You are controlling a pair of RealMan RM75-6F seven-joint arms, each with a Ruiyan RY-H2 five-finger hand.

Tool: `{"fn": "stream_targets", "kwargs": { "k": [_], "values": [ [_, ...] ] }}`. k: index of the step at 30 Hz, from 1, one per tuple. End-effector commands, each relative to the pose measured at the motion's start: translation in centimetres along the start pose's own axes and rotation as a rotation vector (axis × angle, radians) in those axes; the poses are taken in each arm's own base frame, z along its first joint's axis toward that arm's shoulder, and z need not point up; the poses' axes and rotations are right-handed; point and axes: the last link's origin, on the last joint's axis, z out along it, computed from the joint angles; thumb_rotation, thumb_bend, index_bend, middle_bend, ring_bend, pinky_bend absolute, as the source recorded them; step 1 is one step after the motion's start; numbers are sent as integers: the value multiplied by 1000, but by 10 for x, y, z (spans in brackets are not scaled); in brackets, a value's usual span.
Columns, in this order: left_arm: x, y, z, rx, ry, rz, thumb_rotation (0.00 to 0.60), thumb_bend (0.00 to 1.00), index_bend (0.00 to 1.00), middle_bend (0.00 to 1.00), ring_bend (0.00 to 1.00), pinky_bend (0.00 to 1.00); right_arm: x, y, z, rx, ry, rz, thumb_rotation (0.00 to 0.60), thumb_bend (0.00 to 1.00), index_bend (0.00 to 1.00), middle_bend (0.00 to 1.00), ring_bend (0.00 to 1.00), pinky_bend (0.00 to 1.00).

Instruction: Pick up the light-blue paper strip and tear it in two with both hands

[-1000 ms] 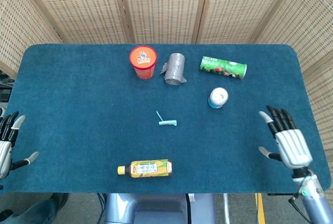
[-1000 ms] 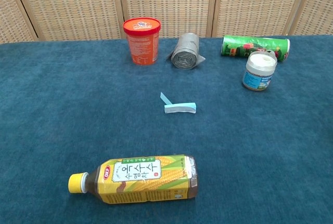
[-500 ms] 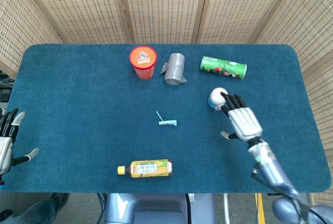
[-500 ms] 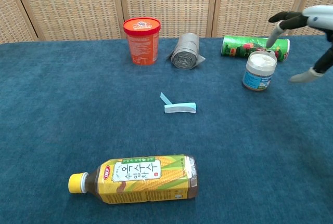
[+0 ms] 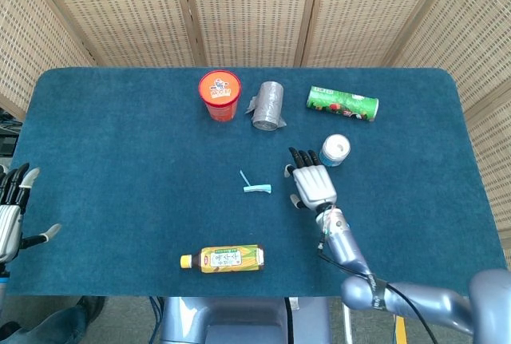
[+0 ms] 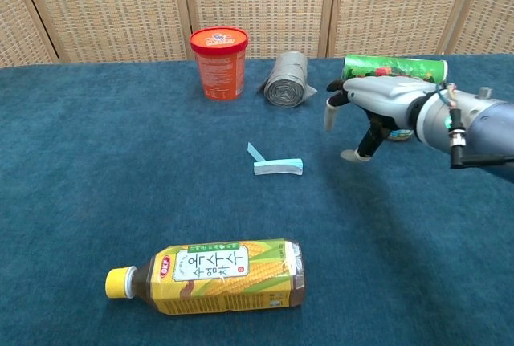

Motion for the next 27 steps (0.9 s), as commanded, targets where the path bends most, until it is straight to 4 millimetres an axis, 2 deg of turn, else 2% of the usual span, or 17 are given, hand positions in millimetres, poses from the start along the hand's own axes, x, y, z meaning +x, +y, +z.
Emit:
{"fn": "stream_targets", "kwargs": {
  "k": [1, 8, 16, 27],
  "values": [
    [-2, -1, 2, 6, -8, 3, 600, 0, 0, 0, 0, 0, -7, -19, 17, -11, -15, -10, 600, 363, 342, 0, 0, 0],
    [-4, -3, 6, 28, -15, 5, 600, 0, 0, 0, 0, 0, -19, -39, 30, -13, -37, -21, 600, 363, 342, 0, 0, 0],
    [-5, -5, 8, 43, -21, 1, 600, 0, 0, 0, 0, 0, -32, -53, 37, -8, -42, -16, 600, 363, 376, 0, 0, 0],
    [-6, -6, 8, 42, -25, -6, 600, 0, 0, 0, 0, 0, -40, -57, 43, 10, -26, -36, 600, 363, 427, 0, 0, 0]
  ]
}}
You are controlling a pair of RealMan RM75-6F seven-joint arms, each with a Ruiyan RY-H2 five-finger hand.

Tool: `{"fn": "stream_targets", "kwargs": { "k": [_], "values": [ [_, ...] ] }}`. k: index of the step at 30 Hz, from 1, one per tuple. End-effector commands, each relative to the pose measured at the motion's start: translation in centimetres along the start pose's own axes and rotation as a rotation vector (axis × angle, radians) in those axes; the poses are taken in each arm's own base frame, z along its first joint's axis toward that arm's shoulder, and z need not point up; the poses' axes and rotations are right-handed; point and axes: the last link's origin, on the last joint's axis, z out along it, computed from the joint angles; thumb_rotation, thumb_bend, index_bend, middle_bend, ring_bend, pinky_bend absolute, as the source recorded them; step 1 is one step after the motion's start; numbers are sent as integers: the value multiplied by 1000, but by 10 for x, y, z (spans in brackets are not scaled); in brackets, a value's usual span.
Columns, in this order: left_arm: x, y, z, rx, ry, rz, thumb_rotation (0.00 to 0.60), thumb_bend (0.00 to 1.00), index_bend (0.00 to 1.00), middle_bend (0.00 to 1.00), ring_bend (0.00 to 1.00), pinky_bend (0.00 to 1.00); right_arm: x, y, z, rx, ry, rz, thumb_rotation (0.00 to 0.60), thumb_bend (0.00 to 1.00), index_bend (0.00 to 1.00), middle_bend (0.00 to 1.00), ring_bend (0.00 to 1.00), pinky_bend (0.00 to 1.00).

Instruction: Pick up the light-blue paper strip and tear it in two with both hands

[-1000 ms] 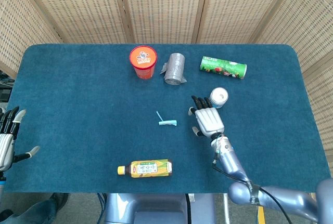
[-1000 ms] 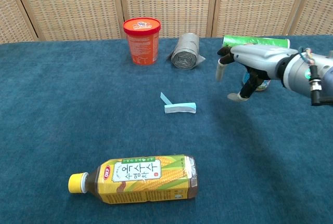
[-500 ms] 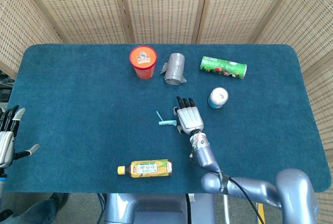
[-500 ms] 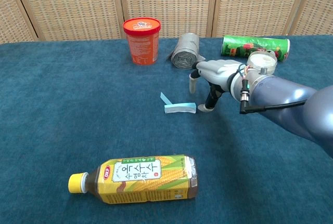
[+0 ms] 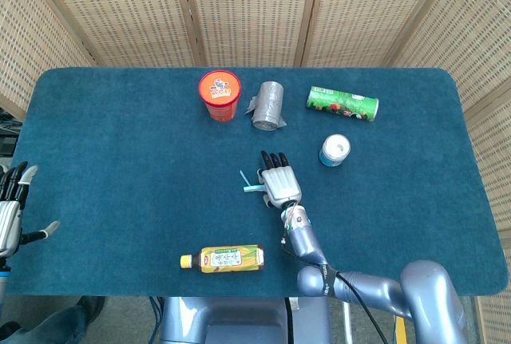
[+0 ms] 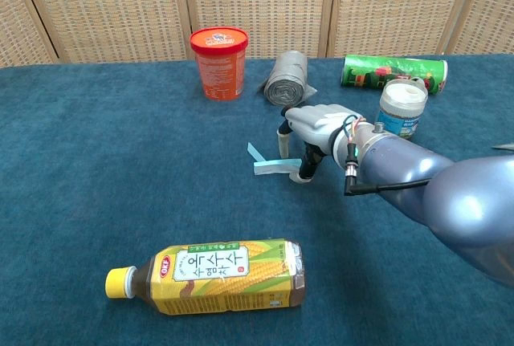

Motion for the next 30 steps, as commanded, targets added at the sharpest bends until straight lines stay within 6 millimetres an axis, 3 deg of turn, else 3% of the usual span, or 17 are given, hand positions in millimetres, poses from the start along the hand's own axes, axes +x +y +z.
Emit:
{"fn": "stream_targets", "kwargs": {
  "k": [1, 22, 30],
  "values": [
    [-1, 0, 0, -1, -4, 0, 600, 0, 0, 0, 0, 0, 0, 1, 0, -3, 4, 2, 600, 363, 430, 0, 0, 0],
    [-1, 4, -1, -17, -8, -9, 600, 0, 0, 0, 0, 0, -4, 7, 6, -14, 22, -4, 600, 414, 553, 3, 0, 0],
    [-1, 6, 0, -32, -11, -9, 600, 0, 0, 0, 0, 0, 4, 5, 3, 13, 51, 43, 600, 440, 577, 38, 0, 0]
  ]
}}
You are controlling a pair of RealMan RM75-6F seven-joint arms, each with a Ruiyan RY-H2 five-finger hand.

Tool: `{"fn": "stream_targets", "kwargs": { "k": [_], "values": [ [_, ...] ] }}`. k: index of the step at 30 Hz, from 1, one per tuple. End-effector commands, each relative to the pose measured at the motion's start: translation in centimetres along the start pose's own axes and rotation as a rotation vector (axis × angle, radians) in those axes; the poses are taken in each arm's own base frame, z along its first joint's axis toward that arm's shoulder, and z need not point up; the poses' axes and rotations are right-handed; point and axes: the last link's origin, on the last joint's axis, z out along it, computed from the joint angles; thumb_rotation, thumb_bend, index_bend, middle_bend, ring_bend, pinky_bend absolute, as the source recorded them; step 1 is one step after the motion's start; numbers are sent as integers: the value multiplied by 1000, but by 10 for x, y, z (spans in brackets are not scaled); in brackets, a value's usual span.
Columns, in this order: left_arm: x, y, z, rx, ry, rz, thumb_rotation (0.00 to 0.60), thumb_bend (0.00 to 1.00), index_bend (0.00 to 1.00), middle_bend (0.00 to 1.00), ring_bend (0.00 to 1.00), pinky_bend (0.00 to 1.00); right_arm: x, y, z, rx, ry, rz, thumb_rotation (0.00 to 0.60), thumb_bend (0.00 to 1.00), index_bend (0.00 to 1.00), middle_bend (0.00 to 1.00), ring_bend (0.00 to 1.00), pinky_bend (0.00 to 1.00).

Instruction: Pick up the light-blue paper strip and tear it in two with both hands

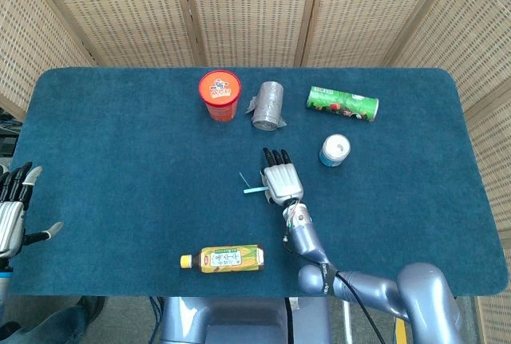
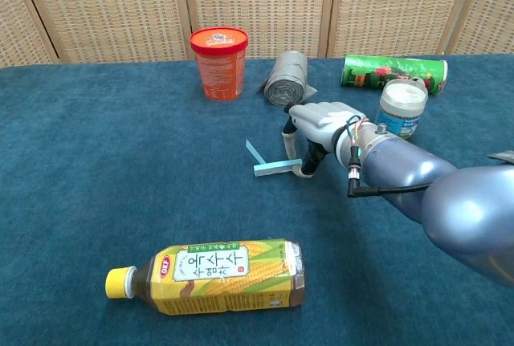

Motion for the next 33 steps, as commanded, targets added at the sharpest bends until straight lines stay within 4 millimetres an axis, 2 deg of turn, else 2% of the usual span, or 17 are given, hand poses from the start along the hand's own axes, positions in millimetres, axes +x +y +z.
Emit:
{"fn": "stream_targets", "kwargs": {
  "k": [1, 7, 10, 11, 12, 13, 14, 15, 16, 19, 21, 22, 27, 33],
  "values": [
    [0, 4, 2, -27, -9, 9, 600, 0, 0, 0, 0, 0, 10, -3, -5, 37, 21, 55, 600, 440, 578, 40, 0, 0],
    [11, 25, 18, -159, -3, 115, 600, 0, 0, 0, 0, 0, 33, -8, -18, 127, 74, 67, 600, 455, 581, 48, 0, 0],
    [19, 48, 36, -271, 25, 180, 600, 0, 0, 0, 0, 0, 41, -11, -25, 161, 91, 56, 600, 466, 581, 49, 0, 0],
    [21, 55, 42, -302, 36, 193, 600, 0, 0, 19, 6, 0, 43, -12, -26, 166, 95, 50, 600, 466, 581, 49, 0, 0],
    [24, 67, 50, -349, 62, 209, 600, 0, 0, 95, 66, 14, 44, -13, -28, 171, 99, 40, 600, 466, 581, 49, 0, 0],
    [25, 76, 56, -383, 75, 217, 600, 0, 0, 219, 182, 54, 45, -14, -29, 172, 101, 34, 600, 466, 581, 49, 0, 0],
    [27, 85, 60, -415, 94, 221, 600, 0, 0, 382, 348, 139, 45, -15, -30, 172, 102, 30, 600, 466, 581, 49, 0, 0],
    [28, 96, 67, -460, 127, 230, 600, 0, 7, 476, 457, 221, 46, -16, -31, 172, 101, 26, 600, 466, 581, 49, 0, 0],
    [29, 102, 70, -485, 145, 237, 600, 0, 33, 594, 587, 360, 46, -17, -31, 172, 101, 24, 600, 466, 581, 49, 0, 0],
    [29, 125, 84, -603, 220, 290, 600, 0, 163, 783, 784, 732, 46, -21, -33, 176, 100, 15, 600, 466, 581, 49, 0, 0],
    [25, 135, 89, -649, 214, 314, 600, 0, 230, 835, 836, 843, 47, -23, -34, 179, 101, 11, 600, 468, 581, 49, 0, 0],
    [23, 139, 91, -662, 205, 323, 600, 0, 257, 850, 851, 868, 47, -24, -35, 179, 101, 10, 600, 476, 581, 49, 0, 0],
    [13, 164, 100, -717, 174, 390, 600, 0, 290, 879, 878, 910, 48, -29, -35, 178, 99, 4, 600, 503, 581, 49, 0, 0],
    [-4, 187, 107, -725, 93, 381, 600, 0, 326, 884, 883, 920, 47, -33, -35, 175, 85, 2, 600, 505, 581, 50, 0, 0]
  ]
}}
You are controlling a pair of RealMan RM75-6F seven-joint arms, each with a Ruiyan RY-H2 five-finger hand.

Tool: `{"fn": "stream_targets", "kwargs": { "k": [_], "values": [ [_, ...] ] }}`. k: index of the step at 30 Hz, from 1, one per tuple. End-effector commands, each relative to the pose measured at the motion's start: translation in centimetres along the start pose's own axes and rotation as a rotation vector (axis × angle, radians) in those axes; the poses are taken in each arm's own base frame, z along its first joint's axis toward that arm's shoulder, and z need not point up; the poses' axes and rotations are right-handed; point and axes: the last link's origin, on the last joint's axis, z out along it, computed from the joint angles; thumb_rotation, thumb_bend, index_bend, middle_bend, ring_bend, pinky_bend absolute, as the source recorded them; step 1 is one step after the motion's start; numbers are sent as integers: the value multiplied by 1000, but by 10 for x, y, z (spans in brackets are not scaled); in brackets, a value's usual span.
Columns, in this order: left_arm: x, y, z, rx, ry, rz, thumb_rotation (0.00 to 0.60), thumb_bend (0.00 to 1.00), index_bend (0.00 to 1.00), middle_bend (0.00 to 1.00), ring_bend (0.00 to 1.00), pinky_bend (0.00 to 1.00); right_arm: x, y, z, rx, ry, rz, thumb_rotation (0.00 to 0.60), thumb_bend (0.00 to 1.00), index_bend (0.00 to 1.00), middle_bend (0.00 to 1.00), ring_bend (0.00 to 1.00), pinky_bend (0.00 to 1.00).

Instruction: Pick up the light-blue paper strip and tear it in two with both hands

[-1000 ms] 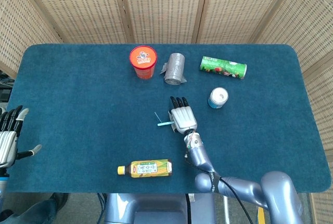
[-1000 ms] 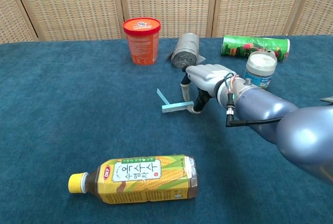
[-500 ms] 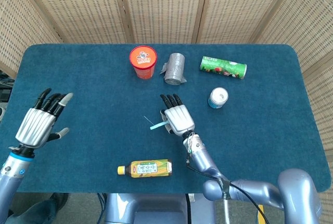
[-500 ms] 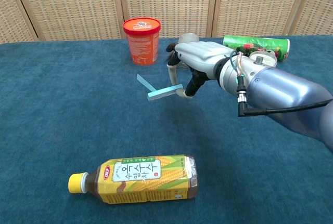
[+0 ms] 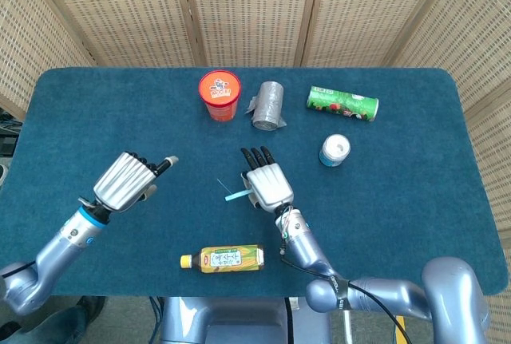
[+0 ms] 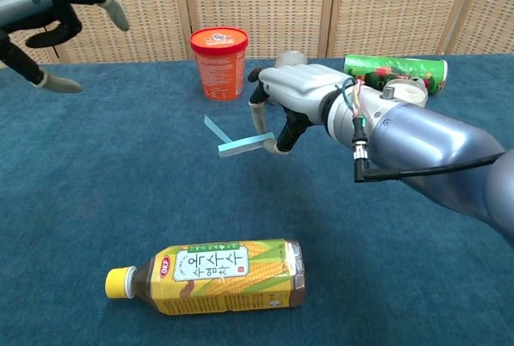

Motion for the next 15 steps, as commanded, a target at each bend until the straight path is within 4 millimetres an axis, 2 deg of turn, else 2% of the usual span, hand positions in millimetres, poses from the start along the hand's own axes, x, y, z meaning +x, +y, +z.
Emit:
{"fn": "stream_targets", "kwargs": {
  "k": [1, 9, 15],
  "values": [
    [-5, 14, 14, -16, -37, -34, 600, 0, 342, 884, 883, 920, -1, -2, 0, 0, -6, -2, 600, 507, 581, 51, 0, 0],
    [-12, 30, 34, -40, -85, -38, 600, 0, 372, 886, 884, 920, -4, -6, 1, -6, -19, 11, 600, 517, 581, 54, 0, 0],
    [-36, 53, 48, -60, -120, -94, 600, 1, 385, 888, 884, 920, -9, -6, 2, -11, -26, 22, 600, 517, 581, 54, 0, 0]
  ]
}}
